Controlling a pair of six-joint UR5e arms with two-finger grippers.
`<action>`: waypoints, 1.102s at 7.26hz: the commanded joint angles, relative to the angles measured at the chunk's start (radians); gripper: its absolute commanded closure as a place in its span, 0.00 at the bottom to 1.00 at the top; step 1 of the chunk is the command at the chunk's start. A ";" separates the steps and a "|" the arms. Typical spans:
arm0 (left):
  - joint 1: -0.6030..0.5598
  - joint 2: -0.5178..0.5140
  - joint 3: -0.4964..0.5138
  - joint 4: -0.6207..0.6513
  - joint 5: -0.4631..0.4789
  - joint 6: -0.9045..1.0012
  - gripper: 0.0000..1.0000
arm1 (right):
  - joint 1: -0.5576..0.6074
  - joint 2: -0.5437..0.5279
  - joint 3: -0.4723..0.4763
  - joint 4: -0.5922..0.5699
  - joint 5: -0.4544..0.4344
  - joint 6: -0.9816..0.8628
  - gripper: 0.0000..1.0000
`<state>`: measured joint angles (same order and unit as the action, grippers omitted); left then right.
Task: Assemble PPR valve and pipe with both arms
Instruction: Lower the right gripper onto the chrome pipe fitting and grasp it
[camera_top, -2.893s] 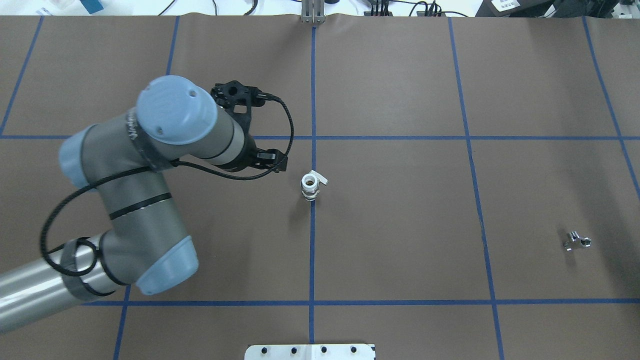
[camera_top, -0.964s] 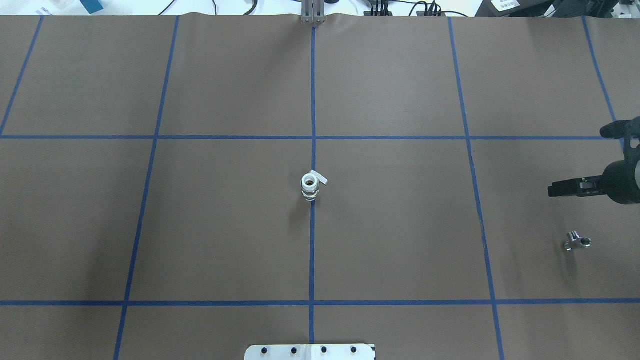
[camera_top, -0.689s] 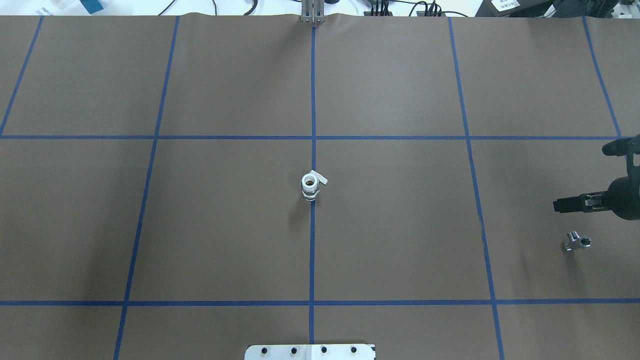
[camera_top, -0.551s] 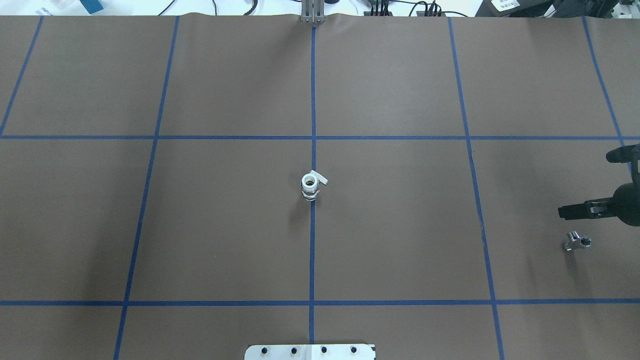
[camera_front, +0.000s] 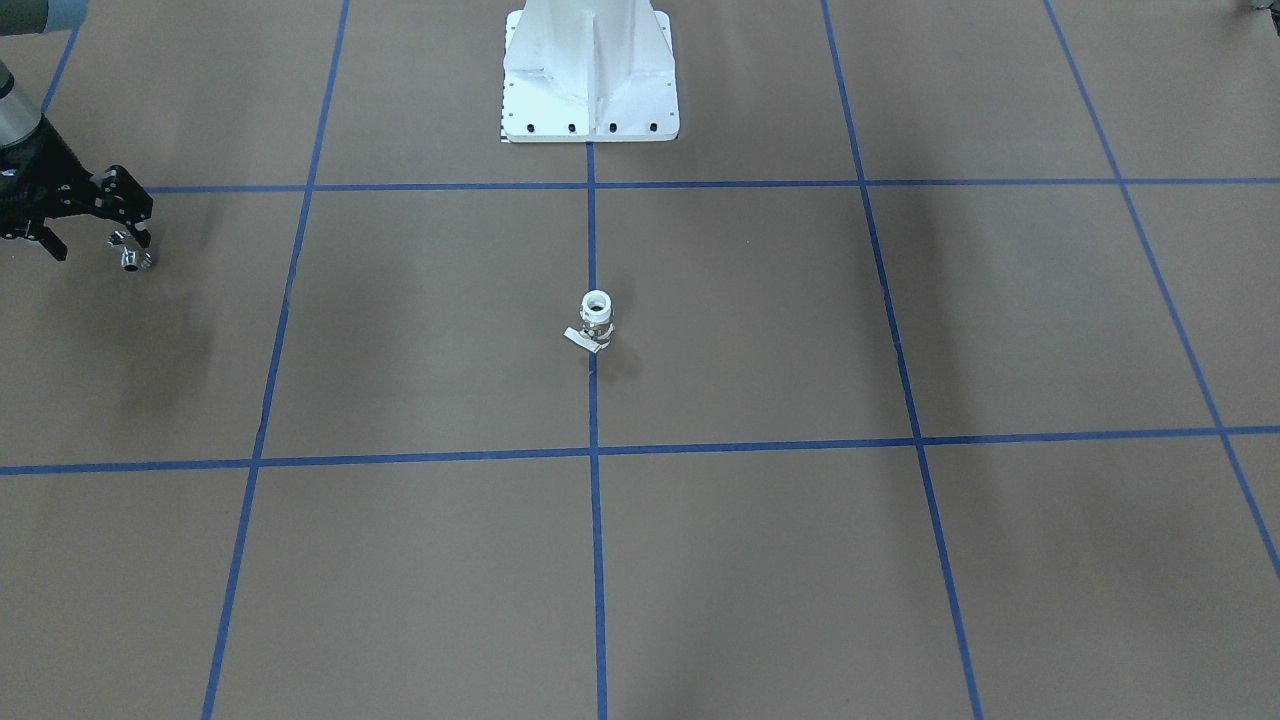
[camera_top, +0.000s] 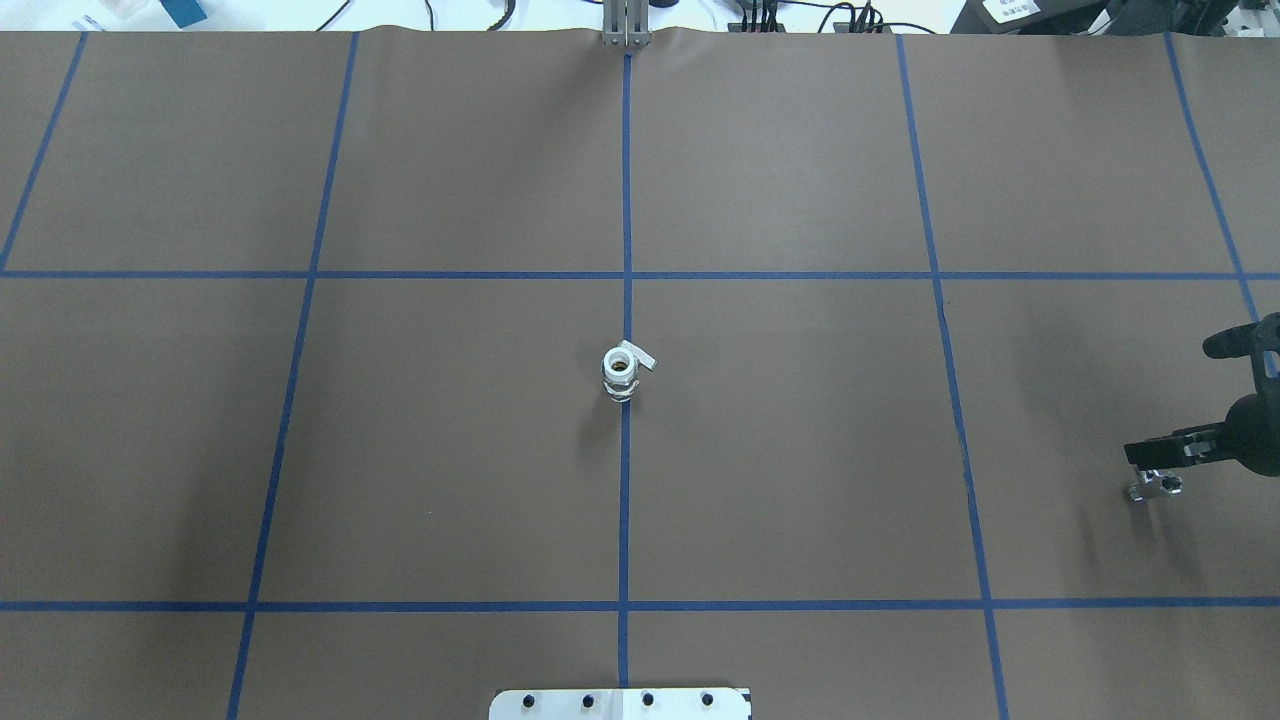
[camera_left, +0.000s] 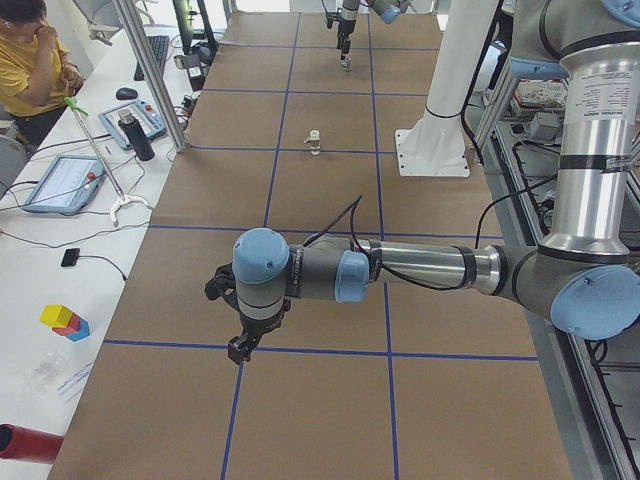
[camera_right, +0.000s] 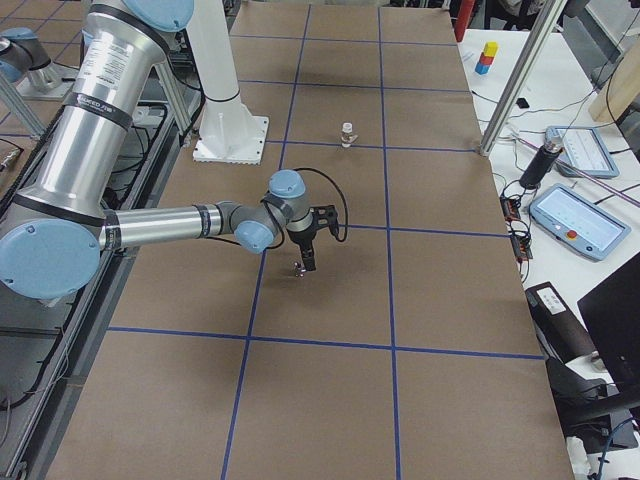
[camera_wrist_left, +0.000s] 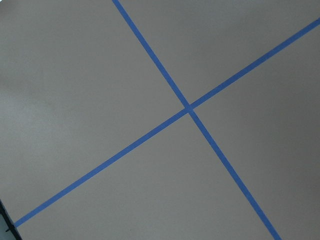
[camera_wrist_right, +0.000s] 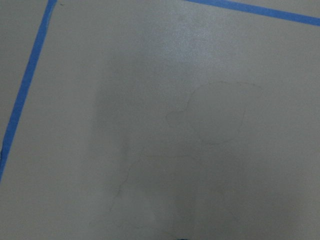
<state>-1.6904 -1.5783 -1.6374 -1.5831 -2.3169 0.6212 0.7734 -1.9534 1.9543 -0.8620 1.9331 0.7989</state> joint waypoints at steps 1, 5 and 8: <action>0.002 -0.002 0.001 0.000 0.001 -0.001 0.00 | -0.025 -0.012 -0.052 0.095 -0.014 0.002 0.00; 0.002 -0.003 0.001 0.000 -0.001 -0.001 0.00 | -0.074 -0.035 -0.061 0.104 -0.028 0.008 0.16; 0.002 -0.003 0.001 0.000 -0.001 -0.001 0.00 | -0.088 -0.035 -0.060 0.104 -0.022 0.008 0.26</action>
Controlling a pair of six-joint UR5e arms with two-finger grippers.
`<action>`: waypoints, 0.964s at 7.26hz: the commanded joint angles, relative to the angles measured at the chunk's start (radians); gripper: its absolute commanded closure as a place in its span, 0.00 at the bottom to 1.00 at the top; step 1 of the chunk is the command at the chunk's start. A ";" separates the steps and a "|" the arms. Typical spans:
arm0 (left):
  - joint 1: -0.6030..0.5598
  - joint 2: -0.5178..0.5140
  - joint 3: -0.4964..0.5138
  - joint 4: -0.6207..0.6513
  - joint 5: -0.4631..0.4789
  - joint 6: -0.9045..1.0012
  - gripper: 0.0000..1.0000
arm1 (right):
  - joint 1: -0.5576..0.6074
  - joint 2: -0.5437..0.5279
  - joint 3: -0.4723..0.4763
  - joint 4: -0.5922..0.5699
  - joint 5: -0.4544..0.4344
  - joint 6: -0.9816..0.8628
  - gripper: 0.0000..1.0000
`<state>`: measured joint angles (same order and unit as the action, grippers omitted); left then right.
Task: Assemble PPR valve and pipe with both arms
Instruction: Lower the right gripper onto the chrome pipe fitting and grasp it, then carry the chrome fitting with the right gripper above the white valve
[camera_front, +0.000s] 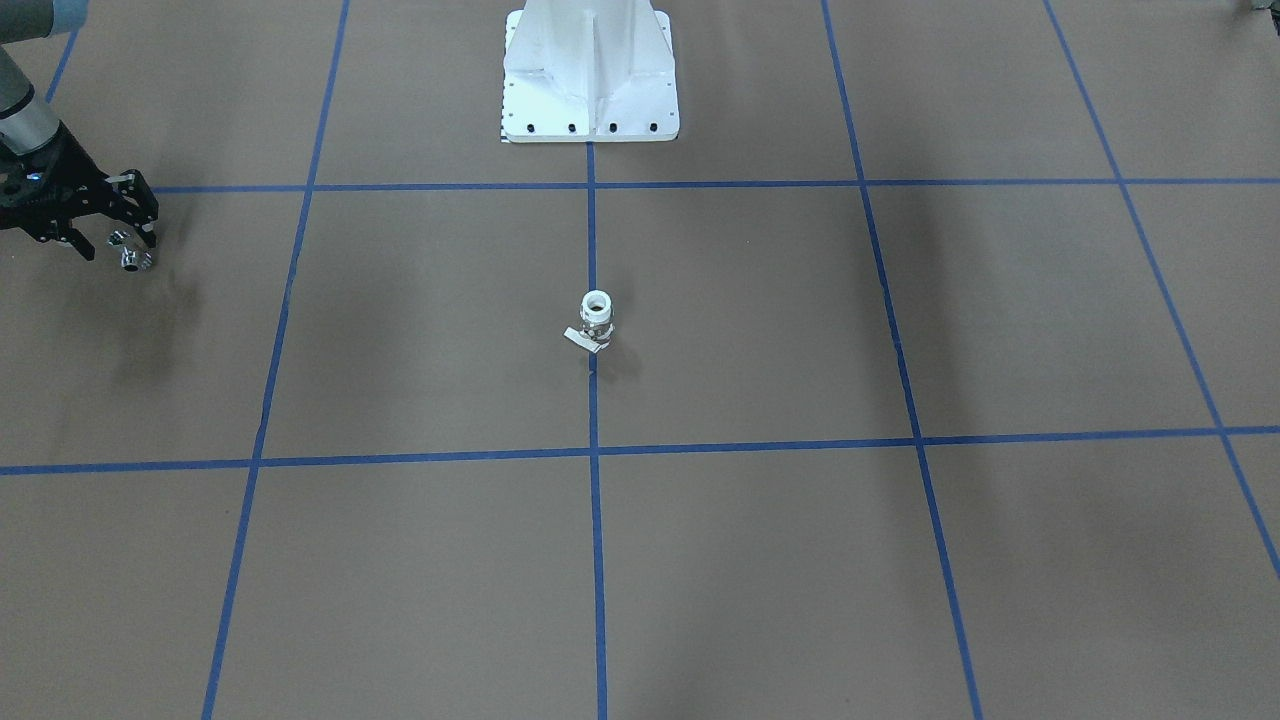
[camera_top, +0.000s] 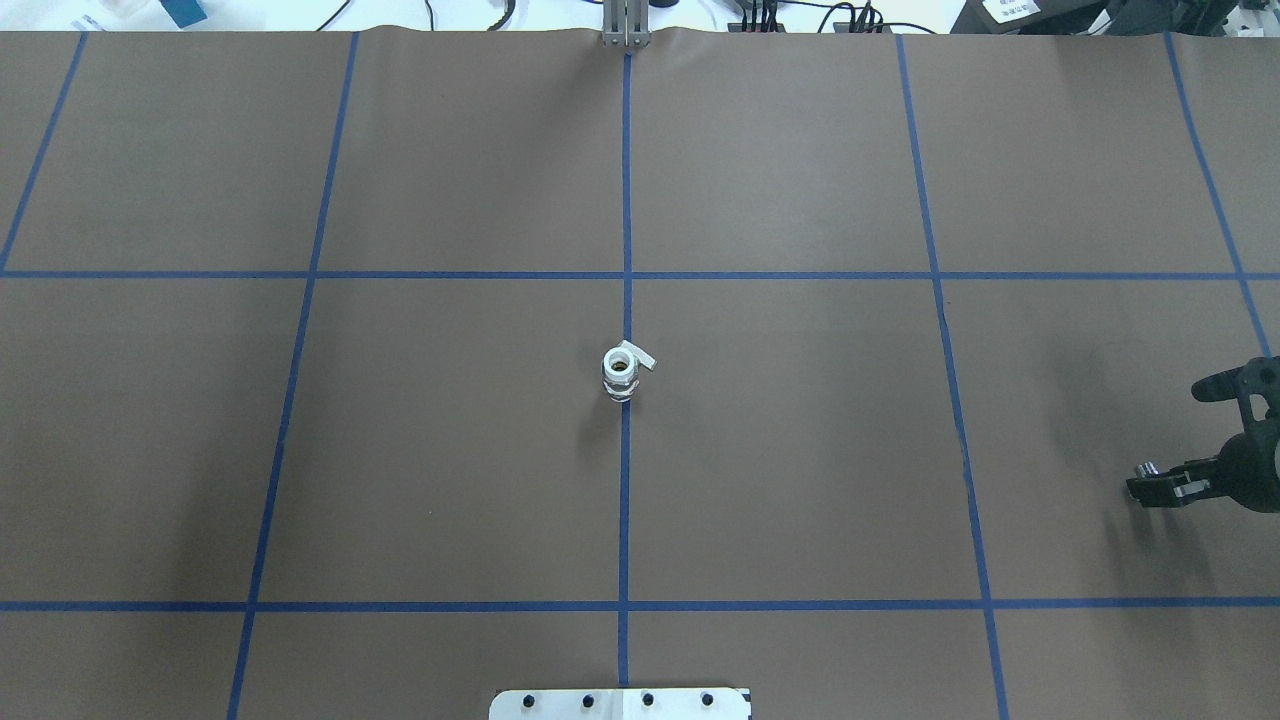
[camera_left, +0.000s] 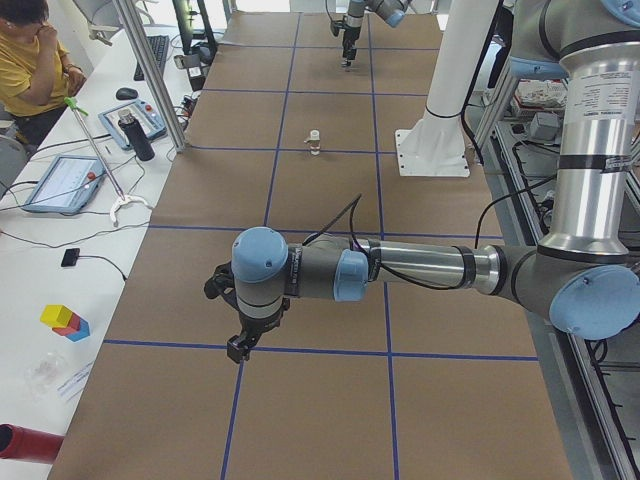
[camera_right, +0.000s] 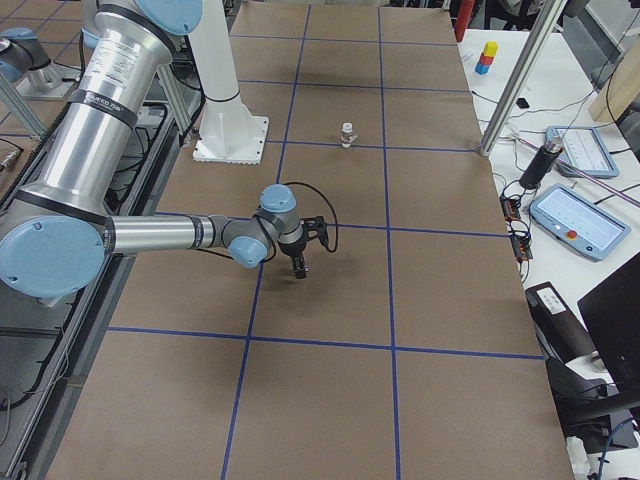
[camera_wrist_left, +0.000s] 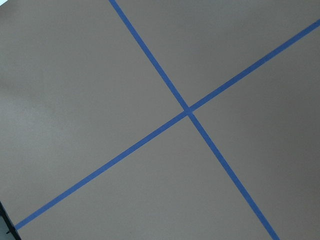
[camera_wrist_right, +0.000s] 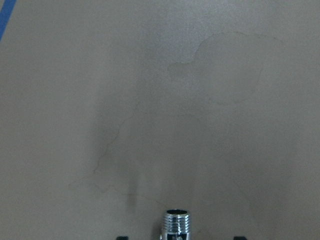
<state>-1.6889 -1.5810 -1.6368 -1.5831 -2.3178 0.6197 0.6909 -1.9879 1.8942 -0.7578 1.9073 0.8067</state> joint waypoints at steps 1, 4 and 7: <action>0.000 0.001 0.002 0.000 0.000 0.000 0.00 | -0.007 -0.003 0.000 0.015 0.007 0.000 0.26; 0.000 0.002 0.003 0.000 0.000 0.002 0.00 | -0.007 -0.029 0.002 0.051 0.012 0.000 0.62; 0.000 0.003 0.003 0.000 0.000 0.002 0.00 | -0.005 -0.023 0.005 0.051 0.010 0.000 0.93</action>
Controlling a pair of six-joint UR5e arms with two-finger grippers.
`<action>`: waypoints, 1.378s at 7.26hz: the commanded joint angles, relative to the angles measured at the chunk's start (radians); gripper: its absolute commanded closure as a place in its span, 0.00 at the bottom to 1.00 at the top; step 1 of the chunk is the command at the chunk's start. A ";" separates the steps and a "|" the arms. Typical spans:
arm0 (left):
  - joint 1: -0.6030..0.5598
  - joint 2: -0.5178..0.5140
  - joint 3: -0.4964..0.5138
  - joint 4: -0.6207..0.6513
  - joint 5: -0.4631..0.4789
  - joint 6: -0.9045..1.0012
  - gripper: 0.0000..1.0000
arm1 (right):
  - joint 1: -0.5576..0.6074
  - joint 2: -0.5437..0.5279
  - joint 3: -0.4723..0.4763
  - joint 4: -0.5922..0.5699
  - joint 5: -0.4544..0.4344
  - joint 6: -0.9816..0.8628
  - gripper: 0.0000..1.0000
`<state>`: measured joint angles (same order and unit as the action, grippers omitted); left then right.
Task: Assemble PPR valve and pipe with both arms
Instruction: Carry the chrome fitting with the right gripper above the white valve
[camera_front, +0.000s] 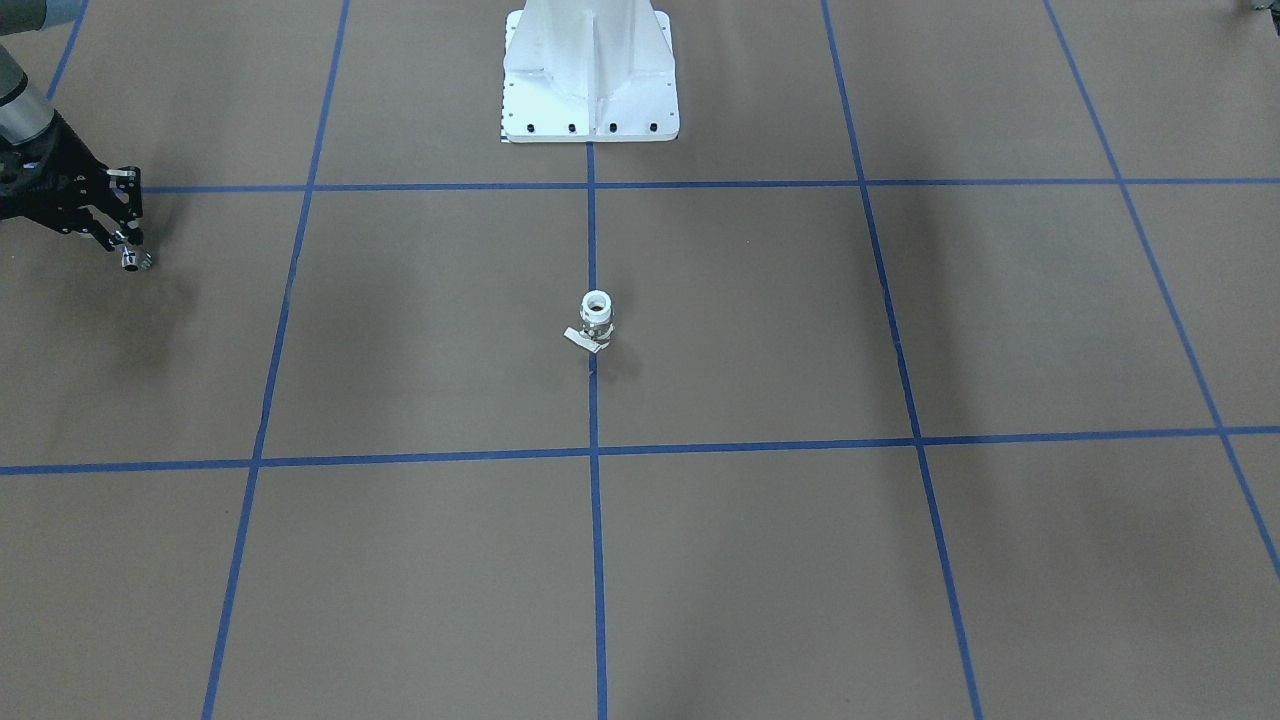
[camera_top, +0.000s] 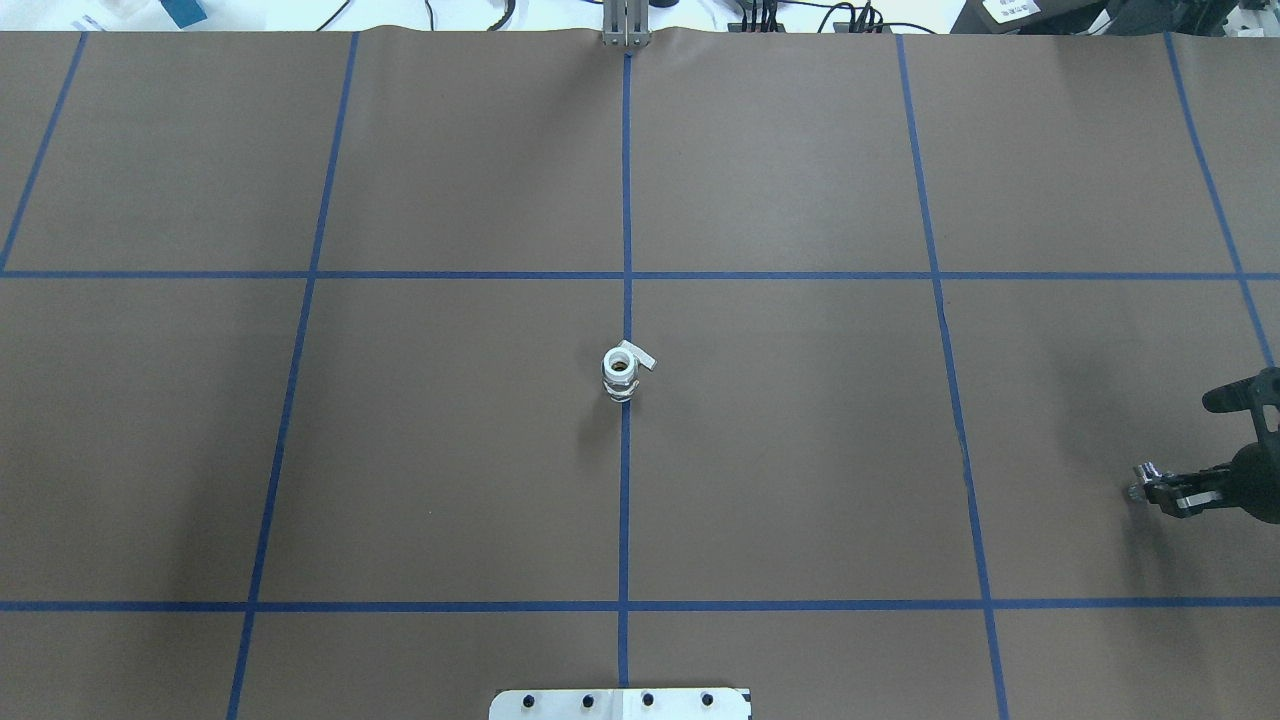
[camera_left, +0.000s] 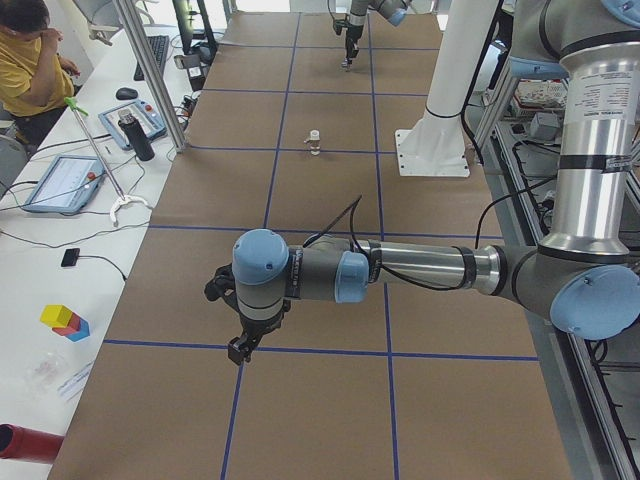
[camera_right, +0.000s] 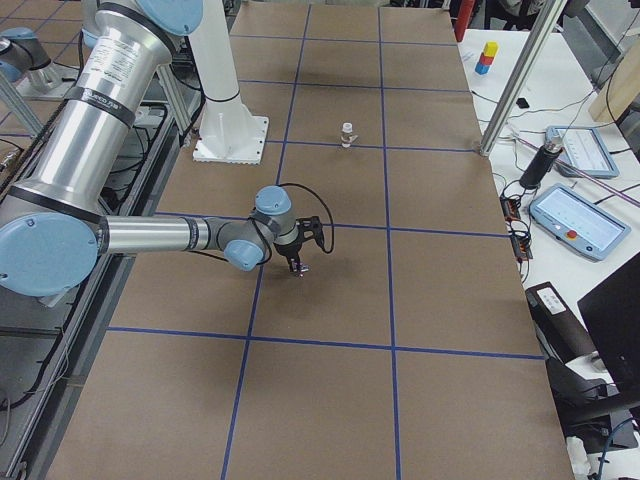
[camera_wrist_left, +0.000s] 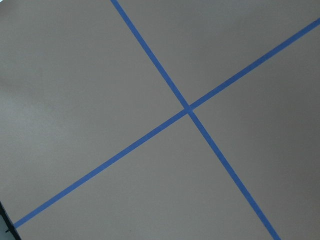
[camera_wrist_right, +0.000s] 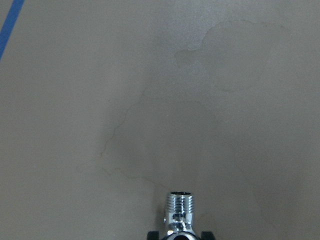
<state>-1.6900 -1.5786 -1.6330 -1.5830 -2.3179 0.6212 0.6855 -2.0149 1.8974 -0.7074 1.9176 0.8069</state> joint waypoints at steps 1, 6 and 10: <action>0.000 0.000 -0.001 0.000 0.000 0.000 0.00 | 0.002 0.011 0.003 -0.001 0.001 0.000 1.00; 0.000 0.000 0.005 0.000 0.000 -0.001 0.00 | 0.071 0.285 -0.012 -0.238 -0.015 0.003 1.00; 0.001 -0.001 0.010 0.000 0.000 -0.001 0.00 | 0.030 0.982 -0.207 -0.826 -0.093 0.258 1.00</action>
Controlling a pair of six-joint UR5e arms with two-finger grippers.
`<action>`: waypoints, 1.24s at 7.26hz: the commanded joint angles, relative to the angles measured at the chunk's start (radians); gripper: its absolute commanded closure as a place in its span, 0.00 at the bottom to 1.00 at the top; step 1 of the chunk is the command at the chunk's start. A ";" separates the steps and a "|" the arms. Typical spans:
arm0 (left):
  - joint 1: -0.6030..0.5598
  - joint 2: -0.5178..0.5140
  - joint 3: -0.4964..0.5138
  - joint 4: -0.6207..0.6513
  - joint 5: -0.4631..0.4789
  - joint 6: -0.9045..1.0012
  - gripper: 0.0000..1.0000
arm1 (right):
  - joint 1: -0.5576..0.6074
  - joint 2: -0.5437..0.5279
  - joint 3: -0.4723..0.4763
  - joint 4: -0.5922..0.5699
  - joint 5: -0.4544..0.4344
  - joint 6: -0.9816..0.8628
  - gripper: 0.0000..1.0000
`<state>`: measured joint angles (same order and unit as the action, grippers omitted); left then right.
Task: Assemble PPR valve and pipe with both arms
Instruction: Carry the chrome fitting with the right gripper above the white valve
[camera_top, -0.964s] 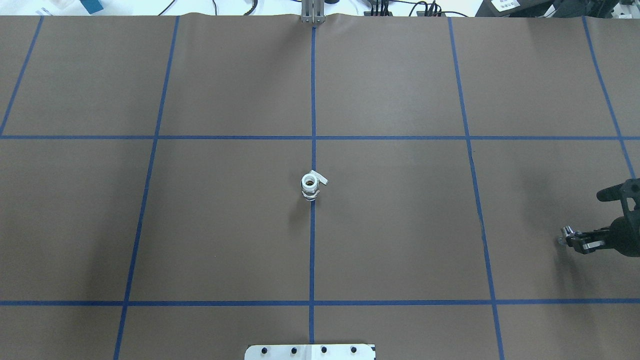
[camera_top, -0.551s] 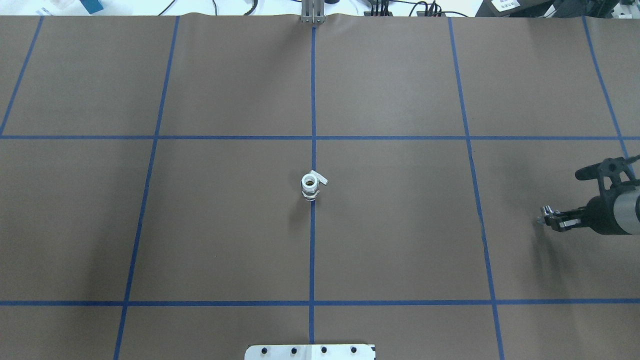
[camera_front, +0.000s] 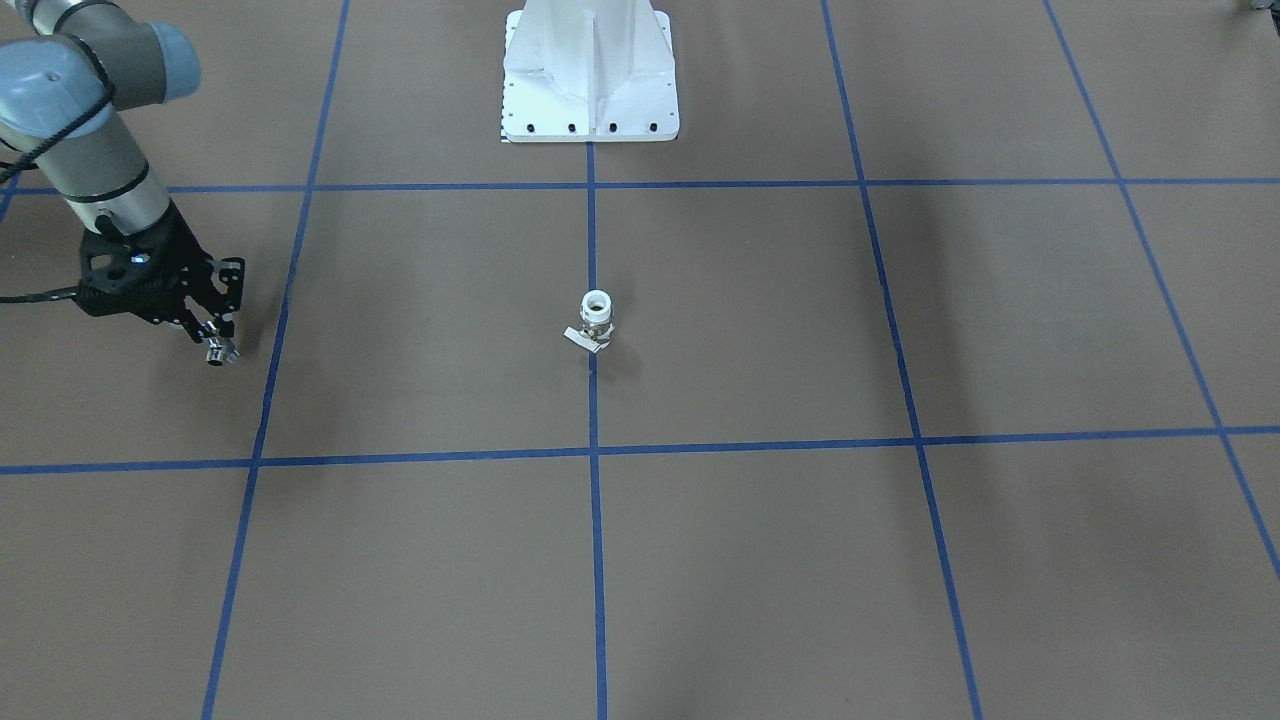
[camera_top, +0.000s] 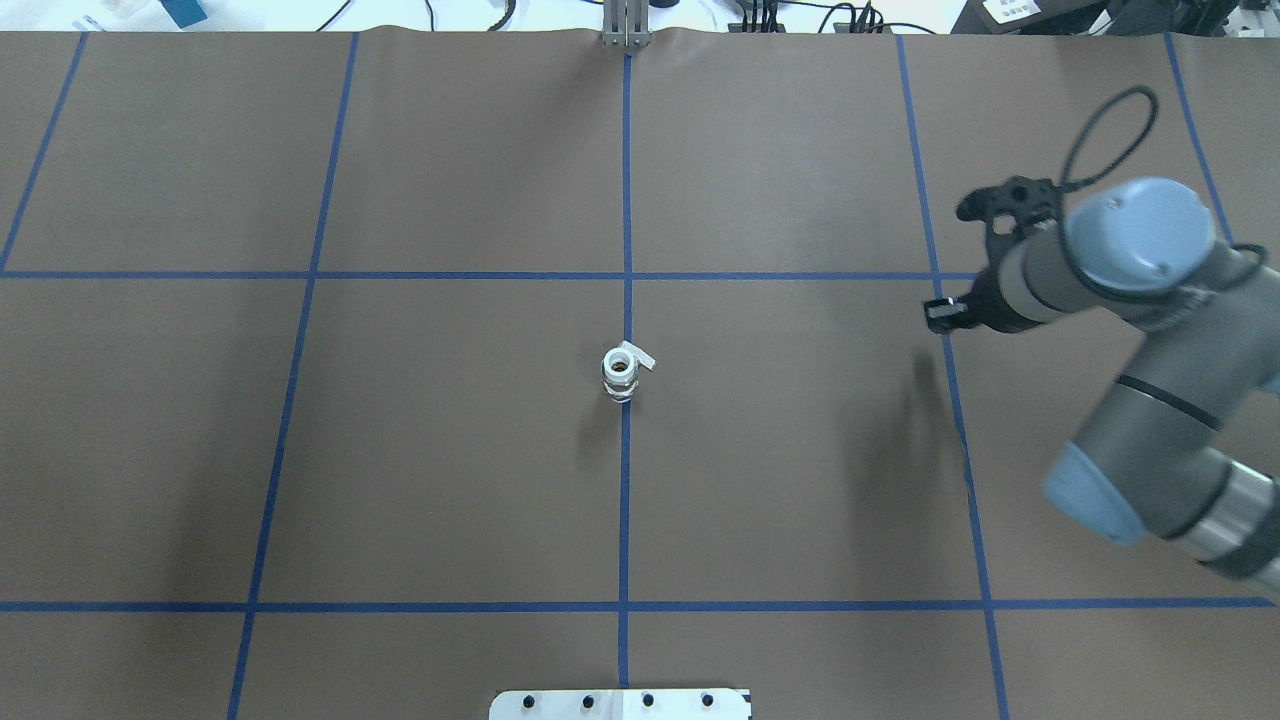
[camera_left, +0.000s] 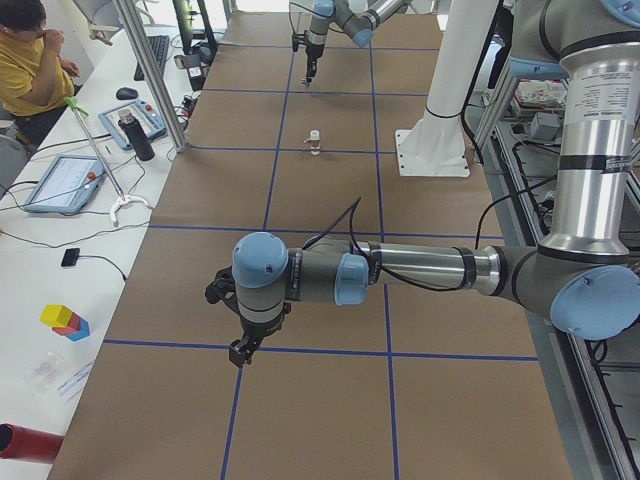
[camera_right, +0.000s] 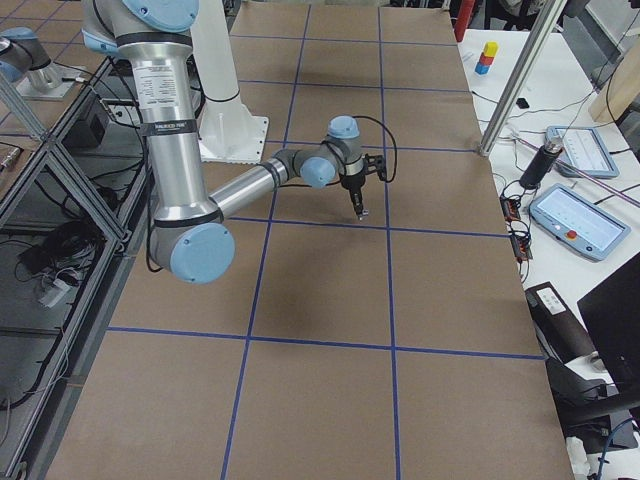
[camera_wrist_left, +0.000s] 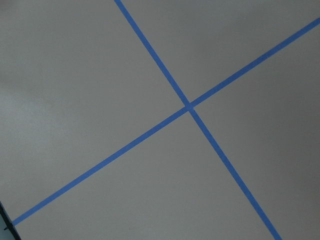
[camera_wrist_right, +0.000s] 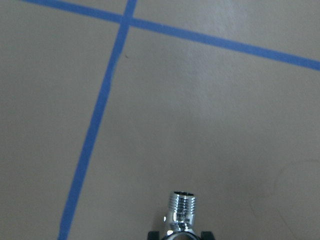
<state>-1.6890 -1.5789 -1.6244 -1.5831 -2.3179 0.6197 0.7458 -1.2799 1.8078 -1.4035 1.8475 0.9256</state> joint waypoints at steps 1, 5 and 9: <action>0.000 -0.001 0.006 0.000 0.000 -0.002 0.00 | -0.061 0.375 -0.193 -0.134 -0.042 0.251 1.00; 0.000 -0.001 0.017 0.000 0.000 -0.005 0.00 | -0.144 0.646 -0.147 -0.421 -0.042 0.602 1.00; 0.000 0.028 0.023 -0.050 -0.120 -0.264 0.00 | -0.270 0.640 -0.148 -0.451 -0.097 0.821 1.00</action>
<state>-1.6889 -1.5661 -1.6019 -1.6140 -2.4133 0.3797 0.5154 -0.6321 1.6610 -1.8531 1.7811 1.7004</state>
